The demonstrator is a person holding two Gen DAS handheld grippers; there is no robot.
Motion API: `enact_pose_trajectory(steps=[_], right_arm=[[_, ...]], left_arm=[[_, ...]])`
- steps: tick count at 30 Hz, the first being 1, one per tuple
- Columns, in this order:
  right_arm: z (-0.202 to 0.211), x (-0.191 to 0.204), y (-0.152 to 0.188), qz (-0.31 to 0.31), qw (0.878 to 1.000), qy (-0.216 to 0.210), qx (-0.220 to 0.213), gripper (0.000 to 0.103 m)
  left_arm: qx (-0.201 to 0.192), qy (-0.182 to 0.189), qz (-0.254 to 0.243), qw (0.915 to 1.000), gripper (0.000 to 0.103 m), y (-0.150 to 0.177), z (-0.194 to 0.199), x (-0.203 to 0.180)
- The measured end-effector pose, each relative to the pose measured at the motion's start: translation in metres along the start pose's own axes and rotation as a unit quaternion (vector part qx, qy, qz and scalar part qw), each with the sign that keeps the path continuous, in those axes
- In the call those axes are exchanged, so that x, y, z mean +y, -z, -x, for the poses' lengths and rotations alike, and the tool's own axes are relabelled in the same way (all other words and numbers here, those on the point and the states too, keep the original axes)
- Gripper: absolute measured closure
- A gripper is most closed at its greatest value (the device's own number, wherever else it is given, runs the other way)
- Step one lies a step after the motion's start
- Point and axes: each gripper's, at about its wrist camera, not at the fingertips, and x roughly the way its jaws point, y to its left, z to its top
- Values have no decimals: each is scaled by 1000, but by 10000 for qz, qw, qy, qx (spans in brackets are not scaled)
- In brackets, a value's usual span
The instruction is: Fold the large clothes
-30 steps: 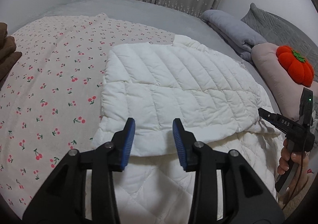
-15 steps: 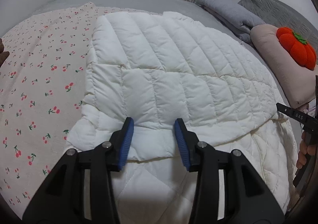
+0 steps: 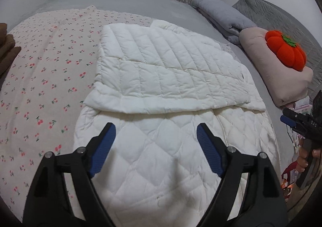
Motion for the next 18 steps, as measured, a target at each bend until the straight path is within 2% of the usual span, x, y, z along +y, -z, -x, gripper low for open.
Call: enact_pose_trajectory(steps=[2, 4, 10, 13, 16, 18], right_arm=[[23, -10, 9, -120, 9997, -211, -102, 19], [43, -23, 21, -186, 9993, -304, -72, 18], [65, -70, 57, -315, 9989, -233, 248, 18], [69, -92, 79, -493, 9969, -371, 495, 18], [69, -111, 100, -808, 9913, -786, 680, 18], [64, -122, 112, -1166, 9803, -1350, 853, 18]], left_arm=[[90, -51, 126, 9999, 19, 8, 15, 10], [218, -107, 300, 9993, 19, 17, 25, 24], [701, -79, 496, 9963, 19, 53, 53, 59], [839, 45, 500, 9952, 19, 69, 63, 70], [1130, 259, 622, 9913, 19, 84, 62, 83], [1317, 509, 892, 9859, 19, 96, 59, 93]])
